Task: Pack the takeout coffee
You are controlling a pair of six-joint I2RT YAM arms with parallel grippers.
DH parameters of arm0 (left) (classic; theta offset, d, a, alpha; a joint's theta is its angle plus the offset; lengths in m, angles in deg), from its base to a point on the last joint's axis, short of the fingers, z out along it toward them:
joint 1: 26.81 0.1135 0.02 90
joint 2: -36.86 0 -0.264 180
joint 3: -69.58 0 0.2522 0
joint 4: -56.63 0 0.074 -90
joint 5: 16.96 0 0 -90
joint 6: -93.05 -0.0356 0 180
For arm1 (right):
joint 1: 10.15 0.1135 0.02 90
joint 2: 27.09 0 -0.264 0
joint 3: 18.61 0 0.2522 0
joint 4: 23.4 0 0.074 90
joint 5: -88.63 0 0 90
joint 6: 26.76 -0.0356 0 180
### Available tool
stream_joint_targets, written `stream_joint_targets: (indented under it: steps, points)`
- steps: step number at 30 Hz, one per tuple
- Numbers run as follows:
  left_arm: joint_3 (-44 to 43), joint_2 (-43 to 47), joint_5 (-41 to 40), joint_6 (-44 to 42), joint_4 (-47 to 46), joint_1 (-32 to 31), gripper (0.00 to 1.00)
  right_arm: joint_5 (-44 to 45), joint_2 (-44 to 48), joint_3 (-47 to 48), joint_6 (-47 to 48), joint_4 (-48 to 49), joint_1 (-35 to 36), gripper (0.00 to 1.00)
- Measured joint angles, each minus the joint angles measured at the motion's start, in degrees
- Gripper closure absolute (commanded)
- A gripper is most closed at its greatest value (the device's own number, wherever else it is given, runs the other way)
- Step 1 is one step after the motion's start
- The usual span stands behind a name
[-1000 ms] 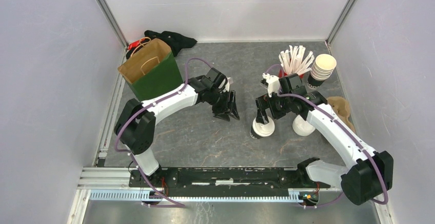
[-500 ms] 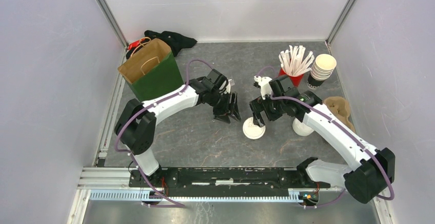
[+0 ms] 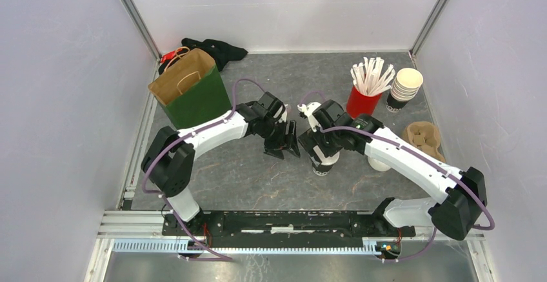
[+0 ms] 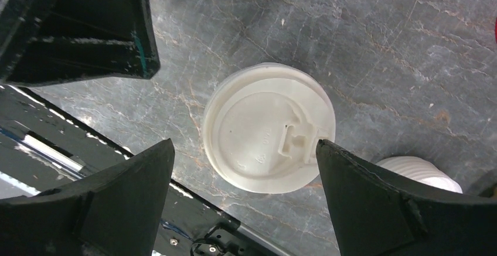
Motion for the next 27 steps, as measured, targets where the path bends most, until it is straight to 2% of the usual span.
stream_joint_targets:
  steps: [11, 20, 27]
  points:
    - [1.75, 1.51, -1.42, 0.00, -0.04, 0.00, 0.26, 6.80, -0.20, 0.00, -0.92, -1.38, 2.67, 0.04]
    - [1.75, 1.51, -1.42, 0.02, -0.11, 0.00, 0.26, 5.14, -0.17, -2.01, -1.84, 0.48, 2.69, 0.04]
    - [1.75, 1.51, -1.42, 0.02, -0.44, 0.00, 0.26, 4.79, -0.13, -3.13, -2.21, 1.14, 2.67, 0.11]
